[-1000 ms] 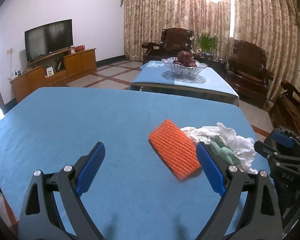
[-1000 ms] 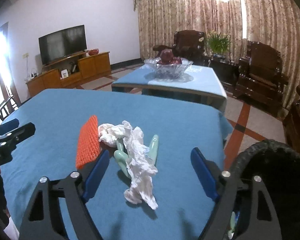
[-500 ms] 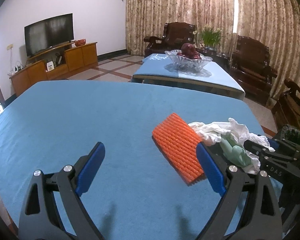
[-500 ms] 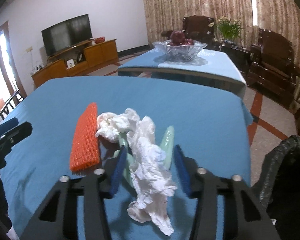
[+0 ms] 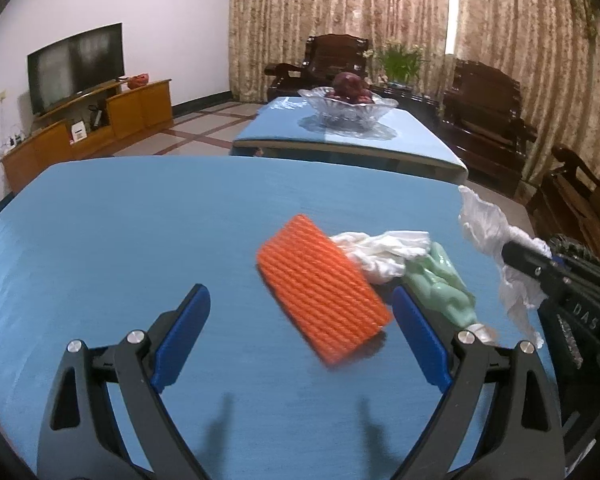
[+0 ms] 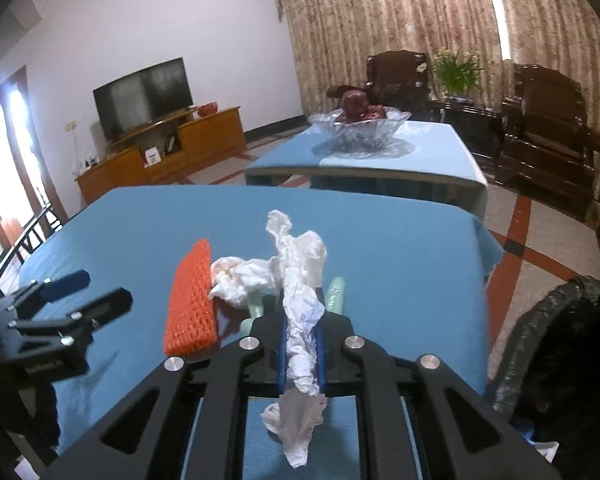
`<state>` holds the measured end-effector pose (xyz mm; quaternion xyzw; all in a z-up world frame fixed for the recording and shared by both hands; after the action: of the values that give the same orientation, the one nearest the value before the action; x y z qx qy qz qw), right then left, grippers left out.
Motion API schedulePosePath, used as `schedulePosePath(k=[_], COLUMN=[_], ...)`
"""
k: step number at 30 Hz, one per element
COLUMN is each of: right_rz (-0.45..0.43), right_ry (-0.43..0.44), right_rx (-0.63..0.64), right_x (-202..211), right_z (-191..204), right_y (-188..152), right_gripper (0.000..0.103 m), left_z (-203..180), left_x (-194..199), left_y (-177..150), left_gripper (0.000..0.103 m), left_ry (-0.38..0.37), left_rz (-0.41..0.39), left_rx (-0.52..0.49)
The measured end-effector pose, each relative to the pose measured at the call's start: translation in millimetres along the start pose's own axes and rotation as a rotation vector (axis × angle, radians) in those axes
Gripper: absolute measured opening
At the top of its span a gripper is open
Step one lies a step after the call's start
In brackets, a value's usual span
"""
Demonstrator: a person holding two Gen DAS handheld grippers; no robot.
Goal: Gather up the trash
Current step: 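Grasp the orange mesh net with the left gripper while the right holds the tissue, then carry the orange net and tissue over the bin and open both grippers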
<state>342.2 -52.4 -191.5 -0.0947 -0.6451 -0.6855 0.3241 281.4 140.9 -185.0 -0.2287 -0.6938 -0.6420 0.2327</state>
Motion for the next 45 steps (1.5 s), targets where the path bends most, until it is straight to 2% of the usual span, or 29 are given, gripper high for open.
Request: schedulePosePath(k=[5,11,13,16,18,20,23,33,45], right_rz=[-0.003,0.017,0.028,0.049,0.056,0.063,0.064,0.021,-0.05], right_ry=[-0.022,-0.031,-0.034,-0.048,-0.045,-0.044,-0.042,-0.031,-0.032], right_rx=[-0.015,-0.009,-0.005,0.009,0.01,0.012,0.014,0.007,0.011], right_x=[3,-2,-5,-10,-12,-14,-13,9,62], right_z=[-12,-16,-15,-14,-12,-11,-10,-4,-5], right_y=[-1,-7,-10,-15,-18,-20,-20,-9,14], right_gripper=[0.011,0.011,0.011,0.011,0.011,0.011,0.011,0.011,0.011], left_z=[-14,-16,-15,-12,-10,-7,-4,4,-34], left_x=[-21,-48,-58,-70,-75,-74,-69,-19,38], left_y=[-5,-13,-15,-21,-24,-24,-22,-9,15], left_gripper=[0.09,0.089,0.078,0.056,0.034,0.023,0.016,0.013,0.013], left_ry=[-0.018,-0.006,-0.01,-0.026,-0.032,-0.028,-0.026,-0.008,-0.071], left_rz=[0.036,0.087,0.112,0.16,0.179,0.18,0.169,0.082,-0.001], left_rx=[-0.006,0.008,0.021,0.051,0.069,0.085,0.106,0.134,0.072])
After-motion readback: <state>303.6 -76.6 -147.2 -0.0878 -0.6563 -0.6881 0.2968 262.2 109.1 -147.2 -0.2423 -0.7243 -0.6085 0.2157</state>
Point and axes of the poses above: each gripper's, at about its wrist camera, not at the fingertips, and x roughly against the way its jaws point, z to its left, y to its top, the point moved 5 cm from there along -x, roughly the way its jaws point, and after that the axes turned 3 degrees about -y, right-handed, at the moved point
